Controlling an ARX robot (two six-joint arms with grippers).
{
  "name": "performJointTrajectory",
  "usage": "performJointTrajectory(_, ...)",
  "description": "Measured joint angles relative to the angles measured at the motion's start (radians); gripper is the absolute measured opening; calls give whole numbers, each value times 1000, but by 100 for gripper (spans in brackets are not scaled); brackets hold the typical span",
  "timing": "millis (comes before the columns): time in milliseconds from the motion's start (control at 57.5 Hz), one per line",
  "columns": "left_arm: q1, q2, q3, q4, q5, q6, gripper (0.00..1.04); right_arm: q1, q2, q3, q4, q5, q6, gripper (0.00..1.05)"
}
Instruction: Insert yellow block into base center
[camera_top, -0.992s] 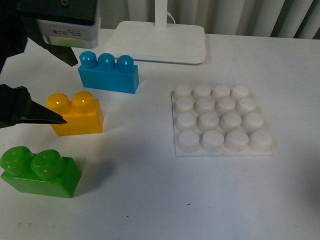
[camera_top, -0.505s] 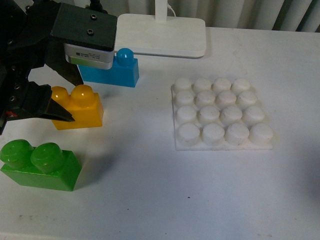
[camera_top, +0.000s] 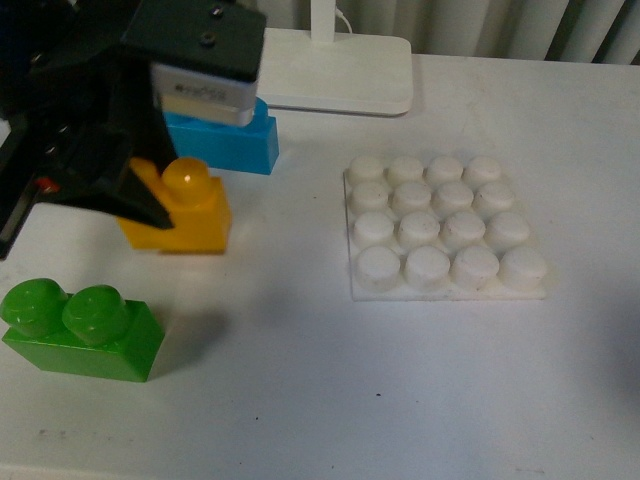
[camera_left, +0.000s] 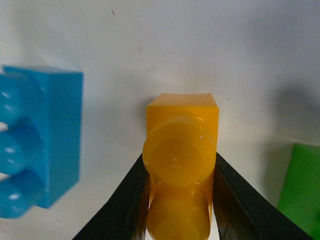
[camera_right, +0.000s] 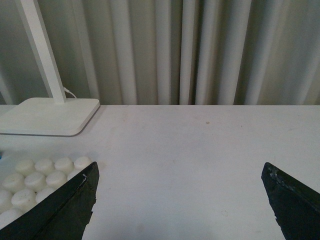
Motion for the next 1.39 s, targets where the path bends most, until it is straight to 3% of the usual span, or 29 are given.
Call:
performJointTrajectory(557,-263,206,323,-1,10,-131,31,0,0,0,0,0,0,96)
performJointTrajectory(922,-292,321,494,-46,7,-169,31,0,0,0,0,0,0,96)
performJointTrajectory(1392,-307,358,533,-88,-22,-185,31,0,0,0,0,0,0,96)
